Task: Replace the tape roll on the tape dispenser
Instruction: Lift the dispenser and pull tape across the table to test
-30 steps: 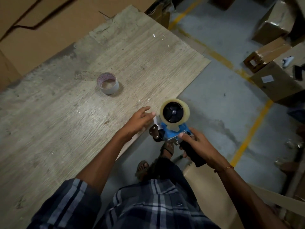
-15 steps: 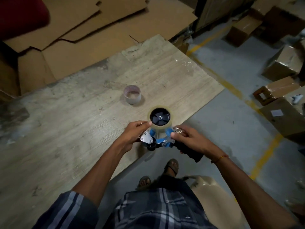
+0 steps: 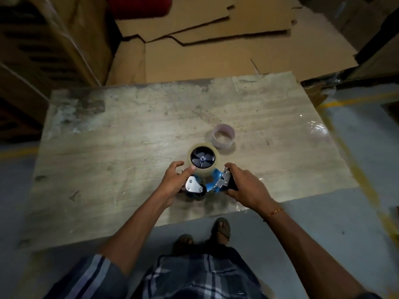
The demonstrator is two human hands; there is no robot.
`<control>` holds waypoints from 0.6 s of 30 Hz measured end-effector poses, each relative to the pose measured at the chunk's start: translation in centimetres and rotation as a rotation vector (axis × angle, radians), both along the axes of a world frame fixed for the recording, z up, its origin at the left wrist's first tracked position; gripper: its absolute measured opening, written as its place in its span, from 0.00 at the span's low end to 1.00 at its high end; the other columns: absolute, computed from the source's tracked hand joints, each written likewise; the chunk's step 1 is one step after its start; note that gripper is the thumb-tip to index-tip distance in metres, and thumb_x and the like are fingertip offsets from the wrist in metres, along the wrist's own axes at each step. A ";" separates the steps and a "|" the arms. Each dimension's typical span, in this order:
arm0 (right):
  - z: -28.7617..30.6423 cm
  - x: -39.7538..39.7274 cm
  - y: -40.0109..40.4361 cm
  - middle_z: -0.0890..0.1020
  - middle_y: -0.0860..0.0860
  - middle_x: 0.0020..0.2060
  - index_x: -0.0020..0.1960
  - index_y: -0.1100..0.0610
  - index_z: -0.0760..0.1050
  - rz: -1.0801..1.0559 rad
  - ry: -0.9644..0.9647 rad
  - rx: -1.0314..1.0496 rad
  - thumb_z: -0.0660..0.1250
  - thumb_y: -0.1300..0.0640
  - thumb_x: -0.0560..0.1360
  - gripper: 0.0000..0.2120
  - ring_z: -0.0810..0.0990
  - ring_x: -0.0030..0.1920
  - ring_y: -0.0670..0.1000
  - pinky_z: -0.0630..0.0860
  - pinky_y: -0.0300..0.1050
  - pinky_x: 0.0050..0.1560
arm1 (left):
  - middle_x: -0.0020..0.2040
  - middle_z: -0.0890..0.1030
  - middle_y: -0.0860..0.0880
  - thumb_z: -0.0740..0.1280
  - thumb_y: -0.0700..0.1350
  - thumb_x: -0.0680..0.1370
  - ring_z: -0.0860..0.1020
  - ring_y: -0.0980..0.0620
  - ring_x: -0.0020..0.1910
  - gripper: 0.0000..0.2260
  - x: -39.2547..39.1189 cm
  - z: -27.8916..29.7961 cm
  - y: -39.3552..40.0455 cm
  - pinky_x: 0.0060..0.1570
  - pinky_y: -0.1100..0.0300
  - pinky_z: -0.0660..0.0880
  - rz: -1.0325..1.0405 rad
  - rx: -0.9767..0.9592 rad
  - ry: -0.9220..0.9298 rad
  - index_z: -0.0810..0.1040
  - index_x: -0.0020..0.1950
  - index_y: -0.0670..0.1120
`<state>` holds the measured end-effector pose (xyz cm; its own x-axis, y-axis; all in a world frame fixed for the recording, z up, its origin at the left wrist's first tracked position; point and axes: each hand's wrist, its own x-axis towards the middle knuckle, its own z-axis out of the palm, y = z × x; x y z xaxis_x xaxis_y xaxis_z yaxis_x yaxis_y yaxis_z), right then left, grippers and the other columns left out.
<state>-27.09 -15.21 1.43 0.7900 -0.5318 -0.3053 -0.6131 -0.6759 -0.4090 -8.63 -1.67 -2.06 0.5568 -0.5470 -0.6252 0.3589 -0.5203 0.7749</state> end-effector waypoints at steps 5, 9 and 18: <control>-2.1 2.8 -3.7 0.81 0.55 0.55 0.69 0.50 0.64 0.158 -0.008 0.001 0.71 0.52 0.73 0.29 0.78 0.52 0.62 0.73 0.53 0.43 | 0.53 0.80 0.44 0.72 0.55 0.75 0.77 0.53 0.40 0.26 0.3 -0.5 -0.3 0.33 0.63 0.73 0.227 0.022 0.022 0.69 0.70 0.48; -3.3 4.6 -6.1 0.82 0.55 0.55 0.68 0.51 0.65 0.239 -0.044 0.007 0.71 0.51 0.73 0.26 0.80 0.52 0.62 0.75 0.54 0.44 | 0.63 0.79 0.43 0.71 0.56 0.75 0.80 0.48 0.53 0.28 0.5 -0.8 -1.4 0.50 0.54 0.77 0.350 0.037 0.028 0.67 0.71 0.49; -4.4 7.7 -9.7 0.81 0.52 0.59 0.64 0.51 0.66 0.323 -0.123 0.086 0.70 0.51 0.74 0.22 0.81 0.55 0.62 0.71 0.51 0.42 | 0.50 0.81 0.49 0.65 0.44 0.81 0.78 0.51 0.50 0.09 -0.9 -0.7 -2.7 0.50 0.59 0.75 0.456 0.107 -0.112 0.79 0.60 0.47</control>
<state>-19.41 -24.89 -2.96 0.9468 -0.2245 -0.2306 -0.3157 -0.7868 -0.5304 -9.50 -4.39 -2.77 0.7920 -0.1673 -0.5872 0.4866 -0.4079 0.7726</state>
